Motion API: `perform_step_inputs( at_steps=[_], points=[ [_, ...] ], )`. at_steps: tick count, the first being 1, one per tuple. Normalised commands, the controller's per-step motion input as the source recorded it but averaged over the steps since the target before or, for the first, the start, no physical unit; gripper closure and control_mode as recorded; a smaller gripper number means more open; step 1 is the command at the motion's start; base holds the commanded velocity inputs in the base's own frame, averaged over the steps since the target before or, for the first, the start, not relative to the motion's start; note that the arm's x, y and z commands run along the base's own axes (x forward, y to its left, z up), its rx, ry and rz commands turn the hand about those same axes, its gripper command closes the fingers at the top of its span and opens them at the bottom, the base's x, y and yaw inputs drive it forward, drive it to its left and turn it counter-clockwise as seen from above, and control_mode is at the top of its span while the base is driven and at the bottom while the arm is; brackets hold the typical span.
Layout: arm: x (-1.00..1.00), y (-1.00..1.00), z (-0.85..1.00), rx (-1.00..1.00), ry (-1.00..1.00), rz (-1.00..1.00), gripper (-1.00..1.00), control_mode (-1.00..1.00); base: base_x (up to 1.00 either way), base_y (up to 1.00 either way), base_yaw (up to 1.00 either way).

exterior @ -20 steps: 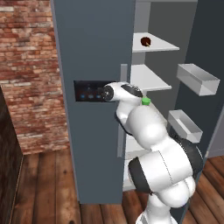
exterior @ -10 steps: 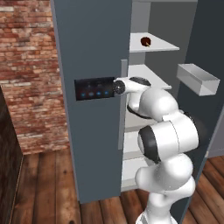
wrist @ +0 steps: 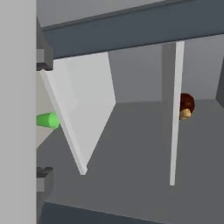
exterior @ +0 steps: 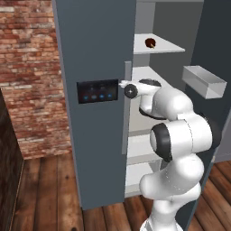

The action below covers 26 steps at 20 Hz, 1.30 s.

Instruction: Pick up the frozen steak from the freezer, place it on any shelf in the fridge, and close the fridge and freezer doors when done.

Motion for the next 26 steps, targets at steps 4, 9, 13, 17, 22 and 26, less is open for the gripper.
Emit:
perform_step_inputs(
  at_steps=[4, 9, 13, 17, 22, 26],
  points=[
    [0.63, 0.00, 0.00, 0.00, 0.00, 0.00, -1.00, -1.00, 0.00, 0.00, 0.00],
    [0.11, 0.00, 0.00, 0.00, 0.01, 0.00, -1.00, -1.00, 0.00, 0.00, 0.00],
    [0.00, 0.08, 0.05, 0.00, 0.00, 0.00, -1.00, -1.00, 0.00, 0.00, 0.00],
    [0.00, 0.24, 0.17, 0.00, 0.00, 0.00, -1.00, -1.00, 0.00, 0.00, 0.00],
    [0.00, 0.36, 0.13, 0.00, 0.00, 0.00, -1.00, -1.00, 0.00, 0.00, 0.00],
    [-0.02, 0.22, 0.15, 0.00, 0.00, 0.00, -1.00, -1.00, 0.00, 0.00, 0.00]
  ],
)
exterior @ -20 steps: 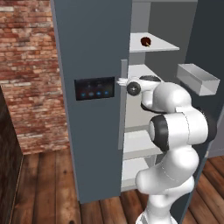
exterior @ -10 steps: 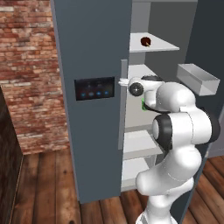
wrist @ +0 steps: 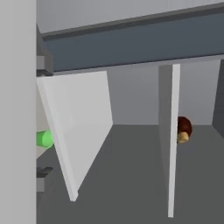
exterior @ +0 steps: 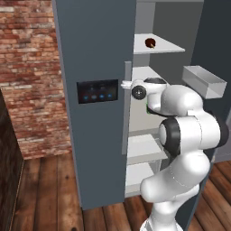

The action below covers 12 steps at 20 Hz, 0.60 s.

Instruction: Pick up the frozen steak from the freezer, place it on any shelf in the fridge, and close the fridge and freezer doors when done.

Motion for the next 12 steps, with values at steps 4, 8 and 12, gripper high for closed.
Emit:
perform_step_inputs(
  at_steps=[4, 8, 12],
  points=[
    [-0.18, 0.09, 0.22, 0.00, 0.00, 0.00, -1.00, -1.00, 0.00, 0.00, 0.00],
    [-0.30, 0.14, 0.27, 0.00, -0.01, 0.00, -1.00, -1.00, 0.00, 0.00, 0.00],
    [-0.35, 0.26, 0.35, 0.00, -0.02, 0.00, -1.00, -1.00, 0.00, 0.00, 0.00]
  ],
)
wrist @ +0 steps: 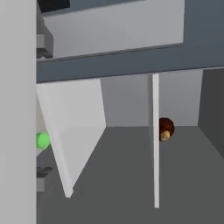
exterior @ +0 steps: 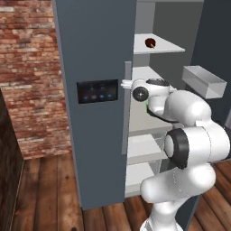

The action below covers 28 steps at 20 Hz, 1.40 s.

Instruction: Pick up the frozen steak from the freezer, place it on any shelf in the fridge, and close the fridge and freezer doors when done.

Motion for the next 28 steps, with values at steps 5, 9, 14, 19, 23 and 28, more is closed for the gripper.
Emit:
perform_step_inputs(
  at_steps=[5, 9, 14, 19, 23, 28],
  points=[
    [-0.59, 0.14, 0.35, 0.00, 0.00, 0.00, -1.00, -1.00, 0.00, 0.00, 0.00],
    [-0.98, 0.00, 0.37, 0.00, 0.00, 0.00, -1.00, -1.00, 0.00, 0.00, 0.00],
    [-1.00, -0.01, 0.42, 0.00, 0.00, 0.00, -1.00, -1.00, 0.00, 0.00, 0.00],
    [-1.00, -0.02, 0.53, 0.00, 0.01, 0.00, -1.00, -1.00, 0.00, 0.00, 0.00],
    [-1.00, -0.01, 0.62, 0.00, 0.08, 0.00, -1.00, -1.00, 0.00, 0.00, 0.00],
    [-1.00, -0.03, 0.66, 0.00, 0.09, 0.00, -1.00, -1.00, 0.00, 0.00, 0.00]
  ],
)
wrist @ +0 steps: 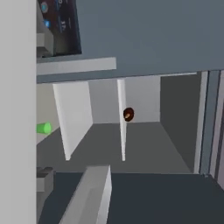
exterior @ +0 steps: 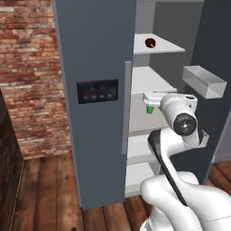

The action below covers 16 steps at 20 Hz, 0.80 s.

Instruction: Pick up the frozen steak from the freezer, place it on any shelf in the fridge, and close the fridge and freezer doors when done.

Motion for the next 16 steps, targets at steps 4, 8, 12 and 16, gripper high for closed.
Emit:
perform_step_inputs(
  at_steps=[4, 8, 12, 16],
  points=[
    [-1.00, -0.02, 0.69, 0.00, 0.12, 0.00, -1.00, -1.00, 0.00, 0.00, 0.00],
    [-1.00, 0.00, 0.51, 0.00, 0.12, 0.00, -1.00, -1.00, 0.00, 0.00, 0.00],
    [-0.68, -0.02, 0.04, 0.00, 0.05, 0.02, -1.00, -1.00, 0.00, 0.00, 0.00],
    [0.00, 0.00, 0.00, 0.00, 0.00, 0.00, -1.00, -1.00, 0.00, 0.00, 0.00]
  ],
)
